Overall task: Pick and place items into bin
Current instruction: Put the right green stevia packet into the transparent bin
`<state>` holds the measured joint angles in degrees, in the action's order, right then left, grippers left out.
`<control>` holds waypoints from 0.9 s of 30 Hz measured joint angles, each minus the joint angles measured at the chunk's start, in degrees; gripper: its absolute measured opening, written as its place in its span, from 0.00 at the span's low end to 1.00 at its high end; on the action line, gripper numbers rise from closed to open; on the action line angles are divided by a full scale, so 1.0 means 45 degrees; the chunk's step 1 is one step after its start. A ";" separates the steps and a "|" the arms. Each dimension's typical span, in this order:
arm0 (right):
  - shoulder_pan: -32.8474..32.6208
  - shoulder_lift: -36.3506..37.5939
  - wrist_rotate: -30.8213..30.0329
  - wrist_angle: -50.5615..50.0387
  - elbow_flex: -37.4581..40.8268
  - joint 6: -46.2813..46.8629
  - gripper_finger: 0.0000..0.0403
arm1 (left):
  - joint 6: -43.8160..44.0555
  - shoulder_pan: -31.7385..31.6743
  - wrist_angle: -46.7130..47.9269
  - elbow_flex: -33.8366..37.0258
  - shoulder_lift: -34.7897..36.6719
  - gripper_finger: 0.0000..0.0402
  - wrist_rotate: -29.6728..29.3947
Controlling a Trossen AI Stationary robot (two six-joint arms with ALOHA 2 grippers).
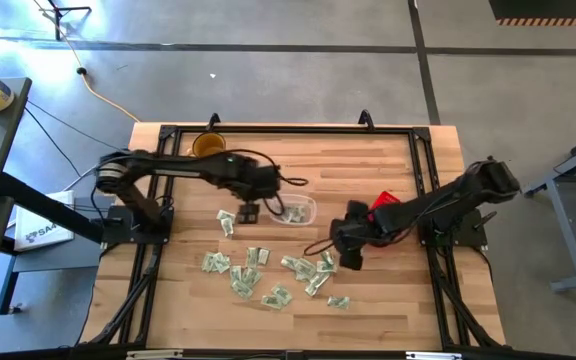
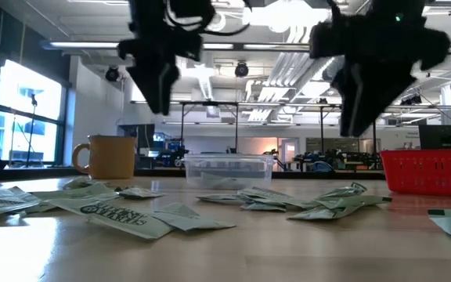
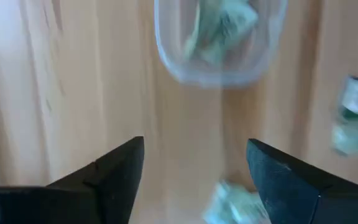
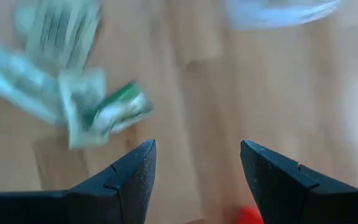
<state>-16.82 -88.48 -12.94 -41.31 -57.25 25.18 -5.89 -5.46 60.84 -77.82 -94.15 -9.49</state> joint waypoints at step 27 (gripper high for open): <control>-0.0380 -0.4468 0.1658 -0.0048 -0.2573 1.1841 0.56 | 0.2157 0.0890 -0.0581 0.4113 0.5265 0.51 -0.1615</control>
<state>-18.53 -108.59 -5.48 -41.53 -68.83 78.47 3.81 -1.45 58.22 -59.31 -70.46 -16.75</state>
